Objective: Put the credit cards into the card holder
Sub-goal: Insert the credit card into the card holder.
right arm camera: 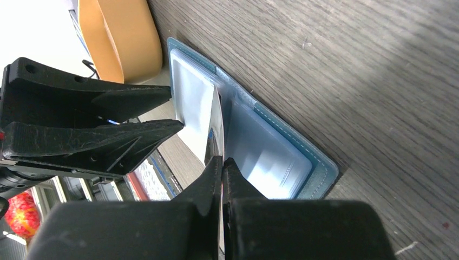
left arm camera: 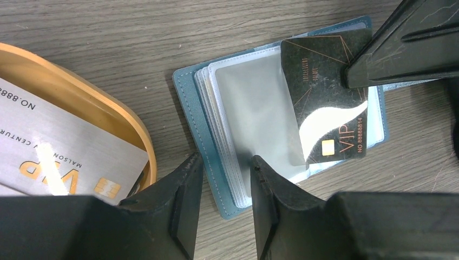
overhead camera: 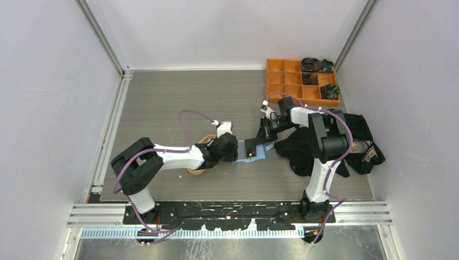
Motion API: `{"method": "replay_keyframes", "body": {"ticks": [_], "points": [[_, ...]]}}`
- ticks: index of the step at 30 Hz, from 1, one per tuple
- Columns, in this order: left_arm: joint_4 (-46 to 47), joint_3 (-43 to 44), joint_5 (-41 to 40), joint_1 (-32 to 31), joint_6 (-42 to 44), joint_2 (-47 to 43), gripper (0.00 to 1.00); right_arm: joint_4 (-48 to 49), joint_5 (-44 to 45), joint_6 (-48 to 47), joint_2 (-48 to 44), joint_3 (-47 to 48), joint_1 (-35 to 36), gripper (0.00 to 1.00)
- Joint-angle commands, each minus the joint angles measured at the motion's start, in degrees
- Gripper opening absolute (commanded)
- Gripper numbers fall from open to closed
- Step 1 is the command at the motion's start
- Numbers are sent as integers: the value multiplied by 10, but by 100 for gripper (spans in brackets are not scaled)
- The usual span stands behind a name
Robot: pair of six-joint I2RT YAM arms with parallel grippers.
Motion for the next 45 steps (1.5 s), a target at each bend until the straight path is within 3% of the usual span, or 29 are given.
{"method": "replay_keyframes", "body": {"ticks": [1, 45], "points": [[-22, 16, 4, 3, 12, 15, 37, -1, 15, 22, 4, -2, 3, 1], [-27, 33, 26, 4, 16, 28, 37, 0, 26, 79, 16, -14, -4, 1]]}}
